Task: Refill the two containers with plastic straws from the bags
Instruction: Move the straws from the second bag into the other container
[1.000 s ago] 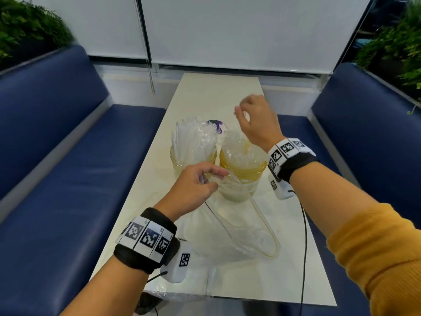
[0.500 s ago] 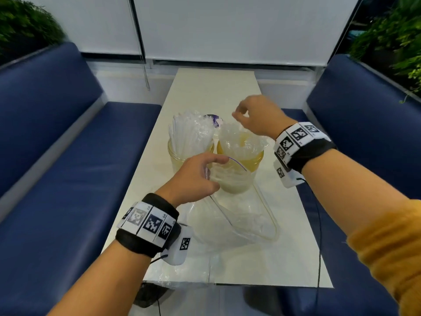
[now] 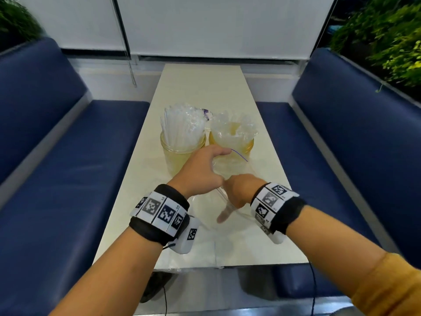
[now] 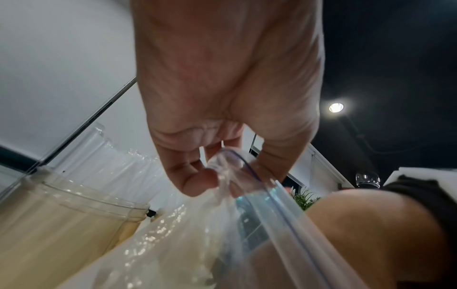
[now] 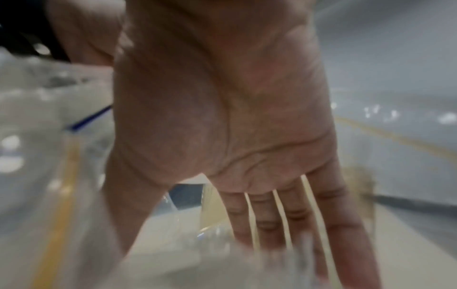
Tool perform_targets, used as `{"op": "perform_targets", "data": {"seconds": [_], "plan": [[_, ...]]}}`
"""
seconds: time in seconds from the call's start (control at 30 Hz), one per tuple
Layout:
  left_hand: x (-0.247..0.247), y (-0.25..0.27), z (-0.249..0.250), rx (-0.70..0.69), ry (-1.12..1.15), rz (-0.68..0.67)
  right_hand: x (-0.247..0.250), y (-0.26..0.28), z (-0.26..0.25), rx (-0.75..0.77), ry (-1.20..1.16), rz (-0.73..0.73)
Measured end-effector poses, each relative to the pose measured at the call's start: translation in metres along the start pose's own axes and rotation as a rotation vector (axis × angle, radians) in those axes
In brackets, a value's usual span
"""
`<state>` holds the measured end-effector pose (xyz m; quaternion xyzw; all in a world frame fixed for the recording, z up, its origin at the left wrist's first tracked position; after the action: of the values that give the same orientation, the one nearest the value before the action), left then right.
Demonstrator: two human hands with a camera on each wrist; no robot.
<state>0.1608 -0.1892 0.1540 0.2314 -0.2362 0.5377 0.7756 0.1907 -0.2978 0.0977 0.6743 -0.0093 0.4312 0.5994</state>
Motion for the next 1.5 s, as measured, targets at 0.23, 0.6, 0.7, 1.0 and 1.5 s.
{"op": "perform_targets", "data": {"seconds": [0.23,0.6,0.7,1.0,1.5], "plan": [[-0.001,0.002,-0.010,0.002,-0.025,0.056,-0.014,-0.005,0.004,0.006,-0.090,-0.078],[-0.007,0.005,-0.018,-0.024,-0.012,0.003,0.023,0.024,0.017,-0.003,-0.071,-0.100],[-0.015,0.005,-0.017,-0.006,0.012,-0.015,0.045,0.039,0.019,-0.059,0.028,-0.071],[-0.032,-0.005,-0.024,0.052,-0.099,0.301,0.085,0.079,0.006,-0.120,0.182,0.119],[-0.014,-0.018,-0.040,0.074,0.214,0.385,0.074,0.085,0.030,0.618,-0.981,0.994]]}}
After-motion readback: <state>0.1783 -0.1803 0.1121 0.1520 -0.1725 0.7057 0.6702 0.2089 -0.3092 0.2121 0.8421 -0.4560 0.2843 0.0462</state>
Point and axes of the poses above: each hand's wrist, its own y-axis away from the middle knuckle, its own x-axis out of the back of the hand, z = x × y, the point moved 4 cm from there along -y, towards the middle knuckle, and after that the axes turned 13 degrees about -z, right-handed, at the moved point
